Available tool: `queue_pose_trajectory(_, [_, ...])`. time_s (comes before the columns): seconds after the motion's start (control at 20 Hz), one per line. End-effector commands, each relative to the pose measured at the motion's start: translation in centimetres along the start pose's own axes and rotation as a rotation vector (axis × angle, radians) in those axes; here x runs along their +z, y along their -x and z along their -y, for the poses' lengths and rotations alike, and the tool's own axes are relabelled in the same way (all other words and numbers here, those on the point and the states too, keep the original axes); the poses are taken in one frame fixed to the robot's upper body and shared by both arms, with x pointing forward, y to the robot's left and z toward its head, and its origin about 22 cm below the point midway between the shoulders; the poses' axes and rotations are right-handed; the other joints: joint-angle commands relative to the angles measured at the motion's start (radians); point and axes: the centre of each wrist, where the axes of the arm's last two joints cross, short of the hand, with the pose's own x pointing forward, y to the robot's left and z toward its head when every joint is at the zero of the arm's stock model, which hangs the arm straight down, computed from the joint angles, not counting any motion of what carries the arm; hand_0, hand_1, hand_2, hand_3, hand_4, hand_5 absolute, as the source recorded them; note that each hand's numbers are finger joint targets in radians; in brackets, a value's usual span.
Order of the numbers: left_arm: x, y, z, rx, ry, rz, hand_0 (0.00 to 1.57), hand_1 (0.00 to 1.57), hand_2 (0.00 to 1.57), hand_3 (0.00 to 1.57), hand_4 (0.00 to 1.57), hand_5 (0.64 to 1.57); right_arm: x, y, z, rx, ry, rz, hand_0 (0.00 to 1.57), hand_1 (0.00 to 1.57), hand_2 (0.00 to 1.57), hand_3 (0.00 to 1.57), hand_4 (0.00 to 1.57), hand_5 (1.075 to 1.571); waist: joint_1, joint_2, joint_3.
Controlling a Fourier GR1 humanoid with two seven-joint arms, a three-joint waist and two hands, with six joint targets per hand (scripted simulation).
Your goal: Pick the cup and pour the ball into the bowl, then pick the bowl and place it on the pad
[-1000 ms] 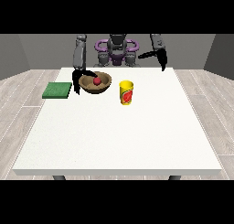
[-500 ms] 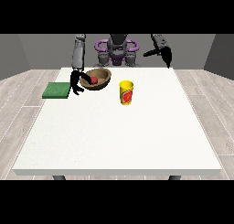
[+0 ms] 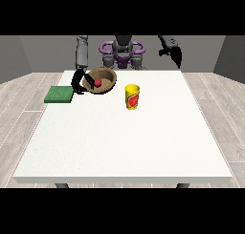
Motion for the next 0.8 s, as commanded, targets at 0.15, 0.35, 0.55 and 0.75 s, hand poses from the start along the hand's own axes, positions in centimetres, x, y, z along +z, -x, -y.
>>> queue_pose_trajectory(0.15, [4.4, 4.6, -3.0, 0.007, -0.096, -0.221, 0.00, 0.00, 0.00, 0.00, 1.00, 1.411, -1.7, -5.1, -0.2, 0.100, -0.102, -0.225, 1.57, 1.57, 1.57, 0.89, 0.81, 1.565, -0.122, -0.210, 0.0168])
queue_pose_trajectory(0.35, [5.6, 5.5, -3.9, -0.012, -0.150, -0.246, 0.00, 0.00, 0.00, 0.00, 1.00, 1.407, -2.7, -7.5, 2.2, 0.070, -0.128, -0.203, 1.57, 1.57, 1.57, 0.74, 0.81, 1.567, -0.186, -0.217, 0.0178])
queue_pose_trajectory(0.55, [6.0, 5.4, -4.3, -0.012, -0.119, -0.179, 0.00, 0.00, 0.00, 0.00, 1.00, 1.418, -4.0, -8.4, 6.7, 0.037, -0.079, -0.188, 1.57, 1.57, 1.57, 0.73, 0.78, 1.571, -0.156, -0.134, 0.0182])
queue_pose_trajectory(0.75, [3.1, 3.4, -4.5, 0.004, -0.102, -0.063, 0.00, 0.00, 0.00, 0.00, 1.05, 1.435, -5.8, -11.0, 10.6, -0.029, 0.001, -0.101, 1.57, 1.57, 1.57, 0.73, 0.78, 1.571, -0.117, -0.021, 0.0184])
